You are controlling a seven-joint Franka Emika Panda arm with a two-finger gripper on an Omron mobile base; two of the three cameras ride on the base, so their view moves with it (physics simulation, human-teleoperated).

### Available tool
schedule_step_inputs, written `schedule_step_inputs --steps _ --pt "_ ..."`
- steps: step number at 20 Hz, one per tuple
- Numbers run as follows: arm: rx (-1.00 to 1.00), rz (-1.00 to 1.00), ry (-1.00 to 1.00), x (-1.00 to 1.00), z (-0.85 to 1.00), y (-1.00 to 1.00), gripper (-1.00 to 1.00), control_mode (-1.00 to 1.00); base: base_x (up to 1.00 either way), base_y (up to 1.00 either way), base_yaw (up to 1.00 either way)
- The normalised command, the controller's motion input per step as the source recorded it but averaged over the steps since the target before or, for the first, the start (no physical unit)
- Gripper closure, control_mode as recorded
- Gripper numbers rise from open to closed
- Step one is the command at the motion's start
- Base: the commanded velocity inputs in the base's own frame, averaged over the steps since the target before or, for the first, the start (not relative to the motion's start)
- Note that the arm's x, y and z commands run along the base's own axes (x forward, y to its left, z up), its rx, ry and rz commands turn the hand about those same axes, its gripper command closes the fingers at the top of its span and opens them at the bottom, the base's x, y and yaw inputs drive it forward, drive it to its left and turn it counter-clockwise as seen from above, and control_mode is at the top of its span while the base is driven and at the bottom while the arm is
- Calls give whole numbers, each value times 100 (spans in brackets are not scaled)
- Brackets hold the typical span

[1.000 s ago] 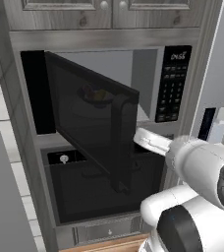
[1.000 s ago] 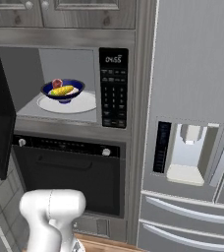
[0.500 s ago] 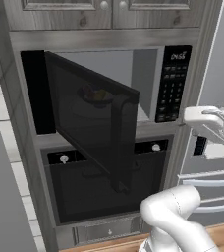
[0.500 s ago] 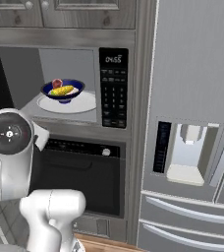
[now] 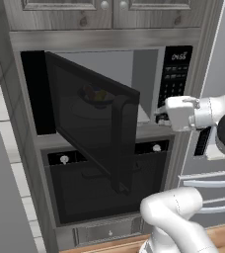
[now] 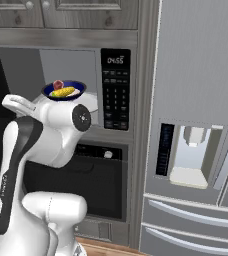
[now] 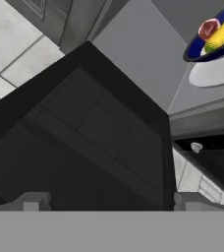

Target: The microwave is finished heating the steak and corn. Take the bowl containing the food and place it on the dining counter.

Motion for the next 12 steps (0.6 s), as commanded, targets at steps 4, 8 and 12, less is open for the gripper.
schedule_step_inputs --steps 4,8,12 --pt "12 6 0 53 0 100 -100 -100 0 0 0" --pt "6 7 2 27 0 100 -100 -100 0 0 0" --pt "4 12 7 18 0 100 -100 -100 0 0 0"
